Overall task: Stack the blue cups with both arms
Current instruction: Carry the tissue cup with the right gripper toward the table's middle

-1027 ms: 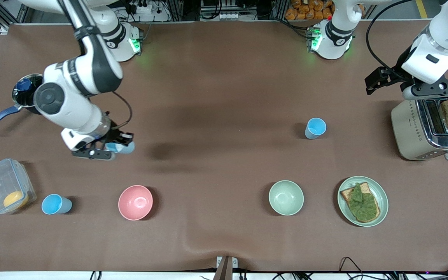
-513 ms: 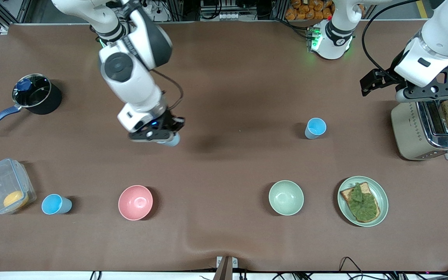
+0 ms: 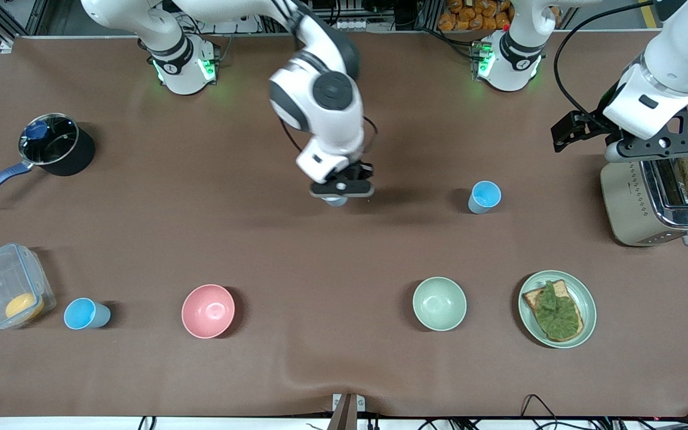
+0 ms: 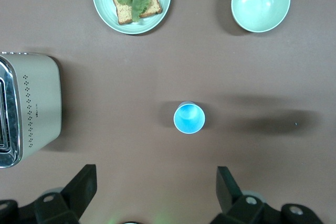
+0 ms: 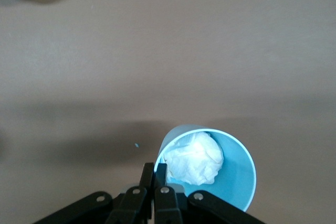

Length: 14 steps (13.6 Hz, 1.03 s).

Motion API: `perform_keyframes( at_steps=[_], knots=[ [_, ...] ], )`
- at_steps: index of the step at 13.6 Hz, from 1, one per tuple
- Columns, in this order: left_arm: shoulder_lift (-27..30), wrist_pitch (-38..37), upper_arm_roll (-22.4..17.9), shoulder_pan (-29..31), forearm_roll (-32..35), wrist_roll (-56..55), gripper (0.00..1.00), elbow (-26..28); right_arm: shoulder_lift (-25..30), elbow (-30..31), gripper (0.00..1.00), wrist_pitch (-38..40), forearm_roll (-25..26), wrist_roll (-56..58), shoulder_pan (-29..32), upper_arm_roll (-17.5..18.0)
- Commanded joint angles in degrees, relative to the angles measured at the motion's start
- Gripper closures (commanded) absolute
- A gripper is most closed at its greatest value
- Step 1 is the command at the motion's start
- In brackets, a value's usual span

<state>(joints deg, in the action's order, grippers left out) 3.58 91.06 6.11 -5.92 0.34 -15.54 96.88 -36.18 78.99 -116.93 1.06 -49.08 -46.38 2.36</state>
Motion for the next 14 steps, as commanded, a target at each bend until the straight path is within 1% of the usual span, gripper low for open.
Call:
perform_keyframes(
  at_steps=[1, 3, 5, 7, 10, 11, 12, 13, 14],
  knots=[
    [-0.2, 0.3, 0.3, 1.0, -0.5, 0.3, 0.00, -0.7, -6.7, -6.9, 1.00, 0.8, 2.3, -3.4, -4.0, -1.0],
    [-0.3, 0.3, 0.2, 1.1, -0.5, 0.3, 0.00, -0.7, -8.0, -6.8, 1.00, -1.4, 3.5, -8.6, -5.6, -1.1],
    [-0.3, 0.3, -0.1, 1.2, -0.5, 0.3, 0.00, -0.7, -9.6, -6.8, 1.00, -4.8, 5.4, -11.1, -7.0, -1.1],
    [-0.3, 0.3, -0.2, 1.2, -0.4, 0.3, 0.00, -0.6, -10.8, -7.2, 1.00, -5.2, 7.5, -13.4, -7.3, -1.1],
    [-0.3, 0.3, -0.2, 1.3, -0.4, 0.3, 0.00, -0.6, -12.0, -7.2, 1.00, -5.3, 7.5, -13.8, -7.1, -1.1],
    [-0.3, 0.3, -0.2, 1.5, -0.5, 0.3, 0.00, -0.6, -12.0, -7.2, 0.94, -5.2, 7.5, -13.8, -6.7, -1.1],
    [-0.3, 0.3, -0.2, 1.5, -0.5, 0.3, 0.00, -0.6, -12.4, -7.2, 0.84, -5.2, 7.5, -13.9, -6.6, -1.1],
    [-0.3, 0.3, -0.2, 1.5, -0.5, 0.3, 0.00, -0.6, -13.1, -7.2, 0.76, -5.3, 7.5, -14.2, -6.6, -1.1],
    [-0.3, 0.3, -0.2, 1.6, -0.5, 0.3, 0.00, -0.6, -13.1, -7.2, 0.58, -5.7, 7.4, -15.3, -6.4, -1.1]
  ],
)
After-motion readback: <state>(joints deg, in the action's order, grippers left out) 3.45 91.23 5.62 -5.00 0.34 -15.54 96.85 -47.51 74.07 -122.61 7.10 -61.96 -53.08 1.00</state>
